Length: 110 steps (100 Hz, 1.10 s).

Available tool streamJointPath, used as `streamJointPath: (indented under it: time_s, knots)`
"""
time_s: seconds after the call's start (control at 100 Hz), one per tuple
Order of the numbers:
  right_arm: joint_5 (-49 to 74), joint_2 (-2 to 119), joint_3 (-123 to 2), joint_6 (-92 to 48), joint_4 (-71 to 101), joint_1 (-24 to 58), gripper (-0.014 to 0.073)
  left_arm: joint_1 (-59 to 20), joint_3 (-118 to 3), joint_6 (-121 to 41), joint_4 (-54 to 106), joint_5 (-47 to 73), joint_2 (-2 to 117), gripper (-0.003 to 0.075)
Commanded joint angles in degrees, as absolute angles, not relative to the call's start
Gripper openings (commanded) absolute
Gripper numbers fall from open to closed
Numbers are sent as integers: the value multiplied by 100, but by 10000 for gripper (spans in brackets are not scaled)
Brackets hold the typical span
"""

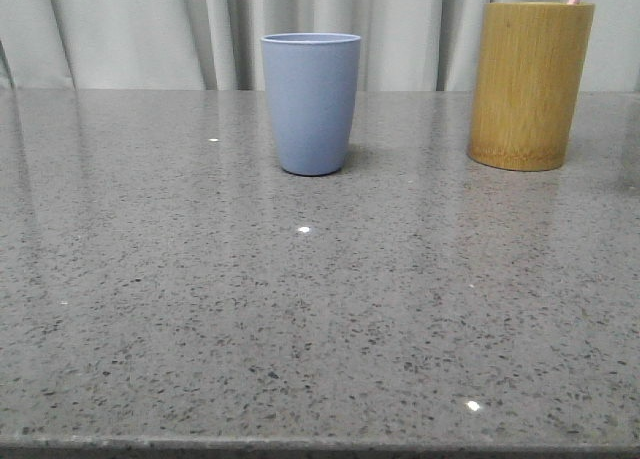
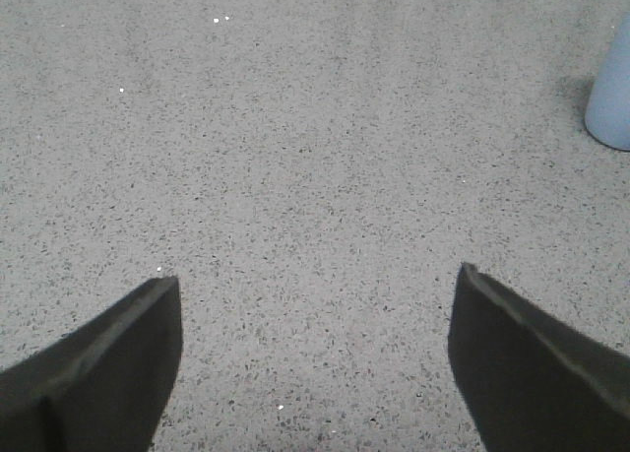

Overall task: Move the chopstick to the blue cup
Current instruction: 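Move the right gripper above the pink stick in the bamboo cup, then grasp the pink stick with the right gripper and pull it upward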

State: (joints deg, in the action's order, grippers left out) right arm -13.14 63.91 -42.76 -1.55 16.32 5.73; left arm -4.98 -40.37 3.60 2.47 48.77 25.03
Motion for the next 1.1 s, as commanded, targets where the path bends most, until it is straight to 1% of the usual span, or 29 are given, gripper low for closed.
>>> streamJointPath:
  time_s: [0.0,0.15,0.57,0.84,0.94,1.09]
  knots:
    - [-2221,6520,-4483,0,1657,547,519,-492,-4167,429,305,4475,2550,546]
    - [-2449,6861,-4590,430,1657,547,519,-492,-4167,429,305,4475,2550,546]
    - [-2280,7968,-5668,639,1657,553,519,-492,-4167,429,305,4475,2550,546]
    - [-2102,8083,-5753,797,1657,587,515,-492,-4167,429,305,4475,2550,546]
    - [-2011,8083,-5753,797,1657,587,470,-492,-4167,429,305,4475,2550,546]
    - [-1929,8083,-5753,797,1657,587,335,-492,-4167,429,305,4475,2550,546]
